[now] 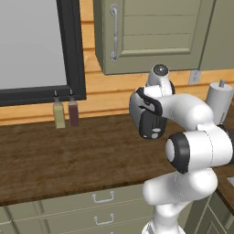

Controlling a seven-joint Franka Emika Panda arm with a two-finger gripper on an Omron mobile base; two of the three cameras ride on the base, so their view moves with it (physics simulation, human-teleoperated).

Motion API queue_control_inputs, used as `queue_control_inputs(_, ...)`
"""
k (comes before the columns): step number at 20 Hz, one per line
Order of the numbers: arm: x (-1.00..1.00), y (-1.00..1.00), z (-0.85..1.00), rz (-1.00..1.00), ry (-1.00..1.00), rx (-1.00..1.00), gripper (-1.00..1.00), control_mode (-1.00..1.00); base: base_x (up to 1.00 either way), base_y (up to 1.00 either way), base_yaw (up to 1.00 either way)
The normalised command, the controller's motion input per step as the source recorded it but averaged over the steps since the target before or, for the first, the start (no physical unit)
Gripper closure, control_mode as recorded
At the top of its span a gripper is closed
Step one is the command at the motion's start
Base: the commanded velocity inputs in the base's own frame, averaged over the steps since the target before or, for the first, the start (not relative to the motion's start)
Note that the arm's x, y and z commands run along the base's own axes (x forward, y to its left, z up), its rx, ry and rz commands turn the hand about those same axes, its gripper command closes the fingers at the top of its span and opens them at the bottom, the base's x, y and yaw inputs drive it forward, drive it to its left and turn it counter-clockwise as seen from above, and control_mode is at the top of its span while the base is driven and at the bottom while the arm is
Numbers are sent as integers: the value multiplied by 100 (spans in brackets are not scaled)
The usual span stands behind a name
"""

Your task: Start the toaster. Once the lever pops up, take the bread to the plate on the dining counter.

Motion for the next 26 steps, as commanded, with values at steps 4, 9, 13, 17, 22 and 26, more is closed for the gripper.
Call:
queue_control_inputs(4, 13, 0, 0, 0, -1, 0, 100, -100, 0, 0, 0)
queue_control_inputs(9, 11, 0, 0, 0, 0, 0, -100, -100, 0, 0, 0)
queue_control_inputs(13, 3, 0, 0, 0, 0, 0, -100, -100, 0, 0, 0)
queue_control_inputs(17, 0, 0, 0, 0, 0, 0, -100, -100, 0, 0, 0)
queue_control_inputs(22, 0, 0, 0, 0, 0, 0, -100, -100, 0, 0, 0)
queue_control_inputs(26, 0, 0, 0, 0, 0, 0, -100, -100, 0, 0, 0)
